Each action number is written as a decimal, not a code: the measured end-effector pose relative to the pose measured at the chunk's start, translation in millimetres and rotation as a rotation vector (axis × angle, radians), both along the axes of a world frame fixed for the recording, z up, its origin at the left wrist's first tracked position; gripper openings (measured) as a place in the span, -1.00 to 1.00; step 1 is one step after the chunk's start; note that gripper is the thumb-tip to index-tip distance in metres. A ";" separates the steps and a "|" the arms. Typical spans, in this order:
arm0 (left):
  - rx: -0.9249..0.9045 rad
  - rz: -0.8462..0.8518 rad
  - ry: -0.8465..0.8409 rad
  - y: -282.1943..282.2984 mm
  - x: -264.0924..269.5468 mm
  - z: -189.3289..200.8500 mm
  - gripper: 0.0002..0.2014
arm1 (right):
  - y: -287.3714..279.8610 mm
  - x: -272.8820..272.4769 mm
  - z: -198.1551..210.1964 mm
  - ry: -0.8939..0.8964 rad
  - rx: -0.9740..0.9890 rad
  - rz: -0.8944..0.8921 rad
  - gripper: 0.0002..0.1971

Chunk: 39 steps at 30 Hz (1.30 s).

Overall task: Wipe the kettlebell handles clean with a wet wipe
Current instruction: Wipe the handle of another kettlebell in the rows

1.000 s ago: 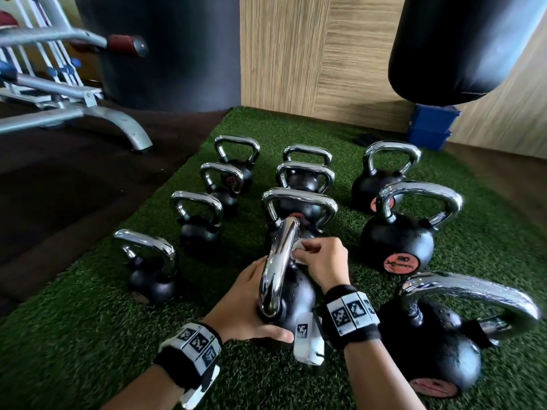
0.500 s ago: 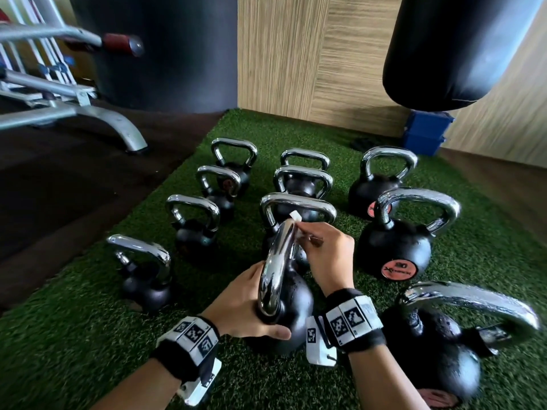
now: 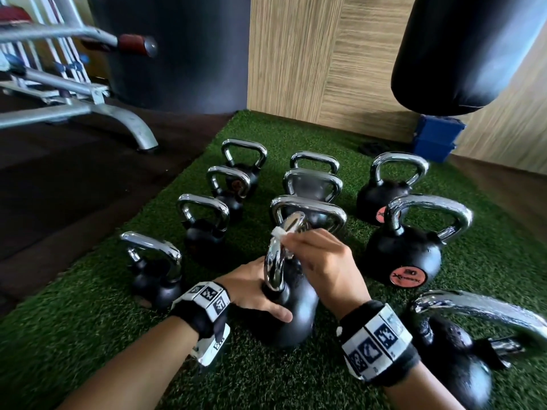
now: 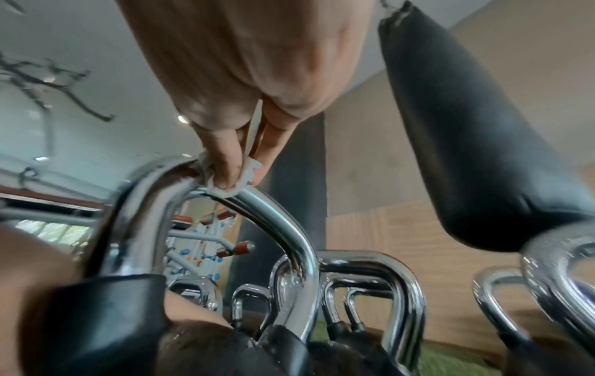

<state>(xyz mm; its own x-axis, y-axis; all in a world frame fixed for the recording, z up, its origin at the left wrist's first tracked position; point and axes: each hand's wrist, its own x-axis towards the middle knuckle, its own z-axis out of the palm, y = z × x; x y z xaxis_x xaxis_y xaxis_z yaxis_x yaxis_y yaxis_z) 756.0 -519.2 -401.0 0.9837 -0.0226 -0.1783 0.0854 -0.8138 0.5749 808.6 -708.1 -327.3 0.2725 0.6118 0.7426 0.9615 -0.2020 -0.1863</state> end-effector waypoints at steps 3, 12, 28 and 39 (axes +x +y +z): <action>-0.019 0.011 0.015 3.3 6.4 -0.2 -0.06 | 2.9 4.3 6.6 0.133 0.012 0.021 -0.73; -0.202 -0.061 -0.041 3.3 2.5 5.0 -0.29 | -1.0 -14.3 -16.0 0.898 0.211 -0.001 -0.70; -0.199 -0.111 -0.214 -4.4 -25.2 -15.0 -0.16 | -16.3 -21.1 -40.6 1.005 -0.060 0.037 -0.64; -0.196 -0.136 -0.303 -9.4 -34.2 -21.7 -0.55 | -11.0 -5.3 -20.0 0.908 -0.388 0.322 -0.63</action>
